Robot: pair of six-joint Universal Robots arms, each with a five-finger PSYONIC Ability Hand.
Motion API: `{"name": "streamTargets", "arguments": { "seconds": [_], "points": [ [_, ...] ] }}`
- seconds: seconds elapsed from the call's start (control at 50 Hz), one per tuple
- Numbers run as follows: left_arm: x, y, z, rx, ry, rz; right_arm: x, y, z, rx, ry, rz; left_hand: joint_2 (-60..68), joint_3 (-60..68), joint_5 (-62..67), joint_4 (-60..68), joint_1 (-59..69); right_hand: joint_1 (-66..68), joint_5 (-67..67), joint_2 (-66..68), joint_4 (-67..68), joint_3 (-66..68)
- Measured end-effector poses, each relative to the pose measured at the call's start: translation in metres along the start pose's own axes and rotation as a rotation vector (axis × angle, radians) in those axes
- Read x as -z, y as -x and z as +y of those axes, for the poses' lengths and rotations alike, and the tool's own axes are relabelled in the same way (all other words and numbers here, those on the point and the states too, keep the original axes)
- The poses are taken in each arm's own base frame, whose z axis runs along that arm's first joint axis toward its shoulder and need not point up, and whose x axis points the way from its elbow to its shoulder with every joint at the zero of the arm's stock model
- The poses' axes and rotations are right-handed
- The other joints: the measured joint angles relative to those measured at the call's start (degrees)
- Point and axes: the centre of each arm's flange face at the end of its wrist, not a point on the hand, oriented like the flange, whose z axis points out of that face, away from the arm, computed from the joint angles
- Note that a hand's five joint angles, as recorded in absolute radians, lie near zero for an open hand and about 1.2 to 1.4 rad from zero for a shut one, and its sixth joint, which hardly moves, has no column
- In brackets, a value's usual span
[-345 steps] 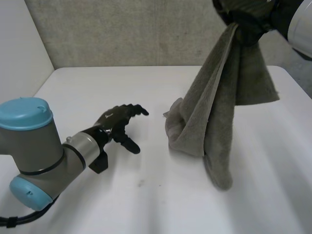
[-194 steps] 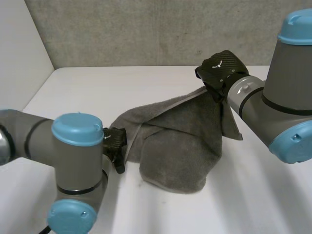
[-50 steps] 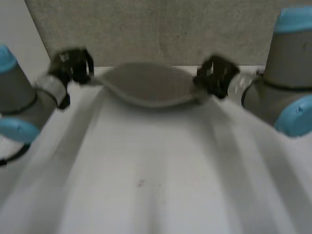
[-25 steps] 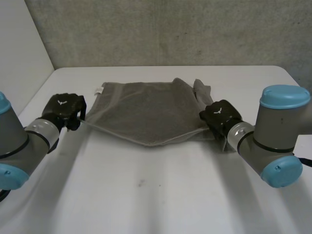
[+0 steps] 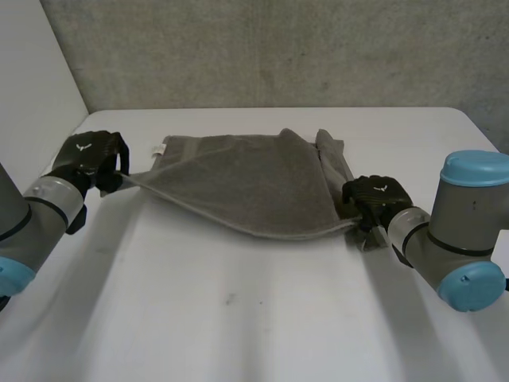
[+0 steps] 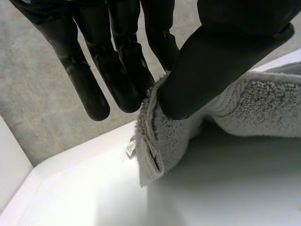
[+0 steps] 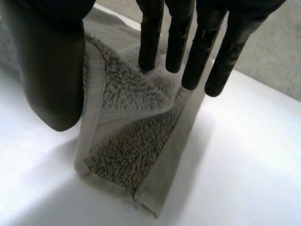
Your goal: Fold the towel.
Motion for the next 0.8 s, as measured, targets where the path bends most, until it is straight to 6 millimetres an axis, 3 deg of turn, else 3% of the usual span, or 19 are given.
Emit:
{"name": "streamTargets", "arguments": {
  "seconds": [0.24,0.6,0.74,0.8],
  "points": [
    [-0.002,0.021,-0.011,0.017,-0.026,-0.056,-0.003,-0.011,0.011,-0.163,0.030,0.024,0.0,0.0,0.0,0.0,0.0,-2.4,-2.2,-2.3,-2.4,-2.4],
    [0.001,0.025,-0.023,0.083,-0.059,-0.060,-0.012,-0.005,0.025,-0.285,0.057,0.022,0.0,0.0,0.0,0.0,0.0,-6.0,-7.0,-6.6,-6.9,-6.8],
    [0.001,0.030,-0.024,0.083,-0.062,-0.074,-0.014,-0.009,0.028,-0.281,0.059,0.074,0.0,0.0,0.0,0.0,0.0,-1.9,0.6,-3.5,-2.1,-2.9],
    [0.001,0.033,-0.023,0.083,-0.061,-0.080,-0.015,-0.012,0.027,-0.278,0.051,0.099,0.0,0.0,0.0,0.0,0.0,6.4,8.3,5.6,5.8,5.9]
  ]
}}
